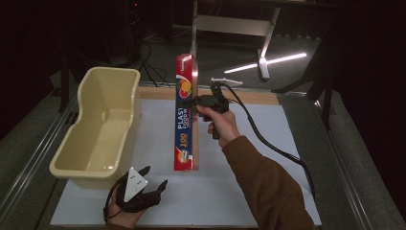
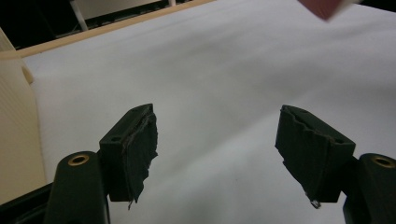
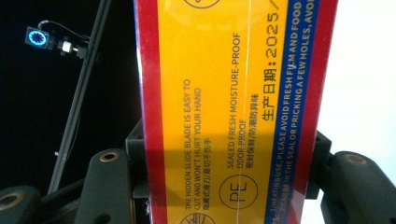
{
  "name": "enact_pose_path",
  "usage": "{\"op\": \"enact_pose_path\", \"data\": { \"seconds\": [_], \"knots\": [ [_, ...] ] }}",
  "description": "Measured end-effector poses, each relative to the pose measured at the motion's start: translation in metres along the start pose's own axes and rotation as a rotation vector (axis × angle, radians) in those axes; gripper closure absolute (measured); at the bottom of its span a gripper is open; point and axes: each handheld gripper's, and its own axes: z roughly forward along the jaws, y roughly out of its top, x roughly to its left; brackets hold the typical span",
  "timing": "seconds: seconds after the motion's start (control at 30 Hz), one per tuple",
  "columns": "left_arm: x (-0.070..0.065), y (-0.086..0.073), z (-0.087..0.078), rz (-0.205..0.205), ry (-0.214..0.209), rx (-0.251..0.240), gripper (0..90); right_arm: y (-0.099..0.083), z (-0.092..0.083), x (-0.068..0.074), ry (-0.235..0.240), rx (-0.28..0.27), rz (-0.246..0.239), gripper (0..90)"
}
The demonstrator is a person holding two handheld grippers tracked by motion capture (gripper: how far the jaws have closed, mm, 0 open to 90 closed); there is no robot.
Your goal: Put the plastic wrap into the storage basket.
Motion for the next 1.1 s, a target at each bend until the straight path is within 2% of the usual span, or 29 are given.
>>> {"op": "enact_pose_path", "data": {
  "seconds": [0.1, 0.23, 0.27, 0.4, 0.47, 0.6, 0.83, 0.9, 1.0, 1.1],
  "knots": [
    [0.000, 0.000, -0.001, 0.000, 0.001, -0.004, 29.0, 0.006, 0.003, 0.010, 0.004, -0.025, 0.009, 40.6],
    [0.001, 0.000, -0.002, -0.007, -0.001, -0.009, 29.1, 0.010, 0.007, 0.014, 0.023, -0.049, 0.033, 40.6],
    [0.001, 0.000, -0.002, -0.008, -0.001, -0.010, 29.2, 0.012, 0.010, 0.015, 0.023, -0.064, 0.056, 40.6],
    [0.000, 0.000, -0.002, -0.007, -0.003, -0.011, 29.2, 0.016, 0.016, 0.015, 0.031, -0.078, 0.082, 40.6],
    [0.000, 0.000, -0.002, -0.011, -0.005, -0.013, 29.2, 0.019, 0.023, 0.015, 0.052, -0.078, 0.125, 40.6],
    [0.001, 0.000, -0.003, -0.015, -0.005, -0.020, 29.3, 0.022, 0.031, 0.019, 0.048, -0.079, 0.127, 40.6],
    [0.002, 0.000, -0.004, -0.022, -0.005, -0.031, 29.5, 0.025, 0.050, 0.031, 0.069, -0.067, 0.140, 40.4],
    [0.001, 0.000, -0.005, -0.020, -0.004, -0.038, 29.4, 0.026, 0.059, 0.037, 0.056, -0.058, 0.133, 40.4],
    [0.000, 0.000, -0.006, -0.013, -0.004, -0.039, 29.5, 0.026, 0.066, 0.040, 0.056, -0.059, 0.140, 40.4],
    [0.000, 0.000, -0.006, -0.012, -0.002, -0.039, 29.5, 0.027, 0.081, 0.044, 0.064, -0.056, 0.150, 40.3]
  ]
}}
